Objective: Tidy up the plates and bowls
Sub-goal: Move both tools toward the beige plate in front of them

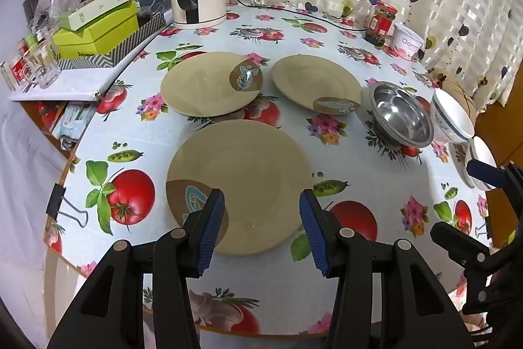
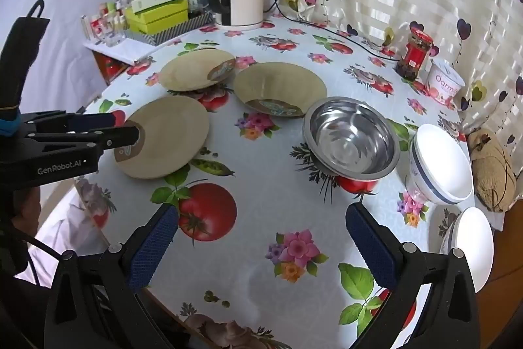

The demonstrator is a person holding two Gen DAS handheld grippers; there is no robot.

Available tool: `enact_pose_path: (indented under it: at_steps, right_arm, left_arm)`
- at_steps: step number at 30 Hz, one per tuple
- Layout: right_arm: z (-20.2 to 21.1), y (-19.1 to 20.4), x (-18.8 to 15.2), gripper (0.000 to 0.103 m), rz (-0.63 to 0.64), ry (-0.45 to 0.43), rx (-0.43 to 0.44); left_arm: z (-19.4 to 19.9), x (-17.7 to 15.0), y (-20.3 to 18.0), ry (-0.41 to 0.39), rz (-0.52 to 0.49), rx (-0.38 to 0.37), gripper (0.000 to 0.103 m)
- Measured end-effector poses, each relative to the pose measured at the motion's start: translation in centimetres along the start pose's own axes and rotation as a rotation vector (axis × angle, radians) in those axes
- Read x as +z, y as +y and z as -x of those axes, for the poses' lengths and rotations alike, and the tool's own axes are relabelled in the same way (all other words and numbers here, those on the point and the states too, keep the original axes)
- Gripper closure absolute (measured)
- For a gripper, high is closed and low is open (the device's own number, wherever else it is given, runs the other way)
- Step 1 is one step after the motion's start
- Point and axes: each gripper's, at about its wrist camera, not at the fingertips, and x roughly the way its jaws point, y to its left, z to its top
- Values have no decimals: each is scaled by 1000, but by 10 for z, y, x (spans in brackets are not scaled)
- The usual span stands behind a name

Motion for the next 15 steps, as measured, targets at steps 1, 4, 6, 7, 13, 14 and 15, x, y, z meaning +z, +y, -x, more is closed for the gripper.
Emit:
enact_pose_path:
  at_steps: [1,4,6,7,13,14,15]
  right_arm:
    - [0,0,0,0,6,0,-10]
    - [-1,-1,0,0,4,-1,-7]
    - [-1,-1,0,0,-1,0,-4]
    - [-1,-1,-1,0,0,-2,-7]
    - [-1,-5,5,0,-7,-13,-3]
    - [0,-6,6,0,-9,-13,-1]
    - [1,-5,8,0,-11,-12,0]
  left_arm:
    - [0,0,0,0,0,3,54]
    - [1,1,-1,-4,0,12,54]
    - [3,1,-3,-9,-2,19,54]
    - [4,5,-1,-10,-2,23,54]
    - [12,8,2,-21,18,3,54]
    - [12,8,1,-20,18,2,54]
    - [12,8,0,-20,15,6,54]
